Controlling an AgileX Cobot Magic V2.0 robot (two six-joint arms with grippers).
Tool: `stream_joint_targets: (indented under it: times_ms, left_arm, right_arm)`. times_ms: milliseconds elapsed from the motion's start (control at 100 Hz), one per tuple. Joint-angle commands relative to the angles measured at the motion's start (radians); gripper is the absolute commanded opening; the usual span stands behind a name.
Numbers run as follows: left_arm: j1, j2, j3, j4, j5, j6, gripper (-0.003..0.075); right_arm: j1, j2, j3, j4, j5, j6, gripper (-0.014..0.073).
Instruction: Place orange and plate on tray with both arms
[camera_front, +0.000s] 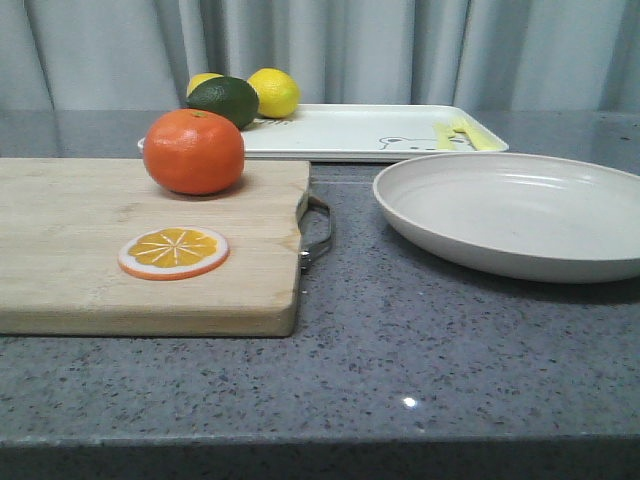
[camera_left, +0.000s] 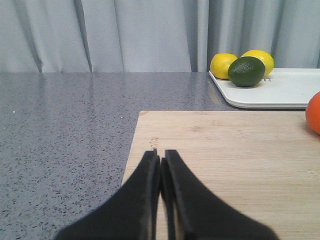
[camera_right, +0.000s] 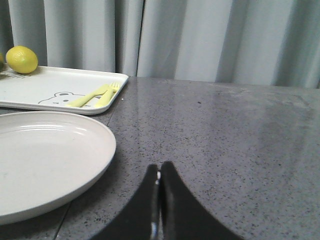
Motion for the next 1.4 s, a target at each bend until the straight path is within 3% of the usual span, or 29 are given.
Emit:
stream_joint_targets:
  times_ms: [0, 1100, 1390]
  left_arm:
    - [0.001, -0.033, 0.010, -0.010, -0.071, -0.012, -0.0020]
    - [0.001, -0.033, 0.005, -0.002, -0.140, -0.012, -0.0020]
    - [0.001, -0.033, -0.064, -0.002, -0.140, -0.020, -0.0020]
  right_arm:
    - [-0.005, -0.009, -0.022, -0.008, -0.076, 0.000, -0.0067]
    - [-0.005, -0.009, -0.022, -0.008, -0.077, -0.001, -0.0067]
    - [-0.005, -0.008, -0.025, 0.003, -0.150, 0.002, -0.0067]
